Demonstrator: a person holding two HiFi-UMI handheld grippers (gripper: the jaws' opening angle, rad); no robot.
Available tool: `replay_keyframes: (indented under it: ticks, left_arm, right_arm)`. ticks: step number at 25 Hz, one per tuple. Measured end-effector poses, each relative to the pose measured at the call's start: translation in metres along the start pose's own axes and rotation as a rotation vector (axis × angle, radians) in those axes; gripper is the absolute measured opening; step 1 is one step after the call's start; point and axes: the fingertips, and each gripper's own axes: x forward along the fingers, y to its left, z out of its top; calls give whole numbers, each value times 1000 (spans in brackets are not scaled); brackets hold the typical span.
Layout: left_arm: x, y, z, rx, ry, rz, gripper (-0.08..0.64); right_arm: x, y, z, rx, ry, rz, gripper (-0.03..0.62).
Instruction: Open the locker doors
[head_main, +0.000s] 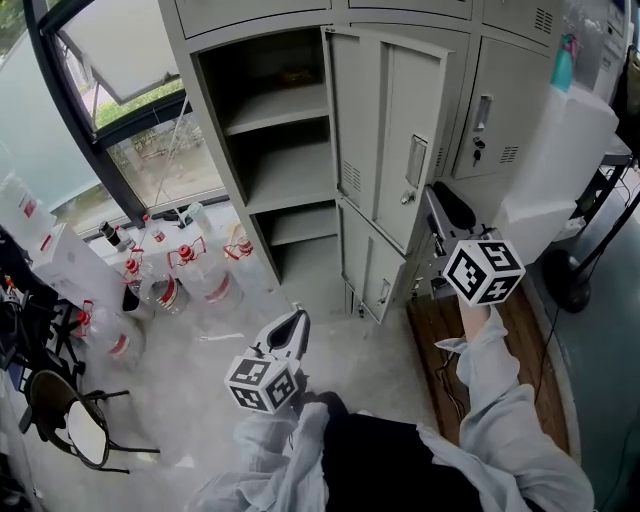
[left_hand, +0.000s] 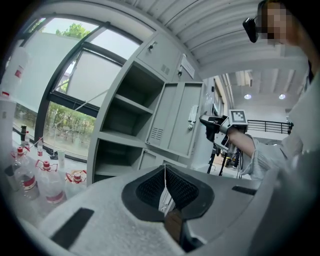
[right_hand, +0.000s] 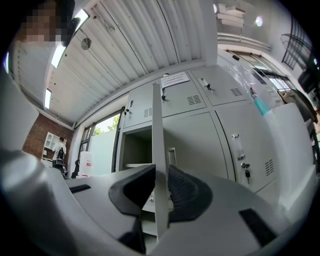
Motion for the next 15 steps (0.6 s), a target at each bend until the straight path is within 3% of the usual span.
replay_keyframes:
  ticks: [9,15]
  left_arm:
    - [-26,13,21,41,-27,25,9]
    - [-55,19,34,43,-51,19,9]
  right_arm:
    - [-15,13,8,26,-24,4,78]
    - [-51,44,17,37,-21,-23,79]
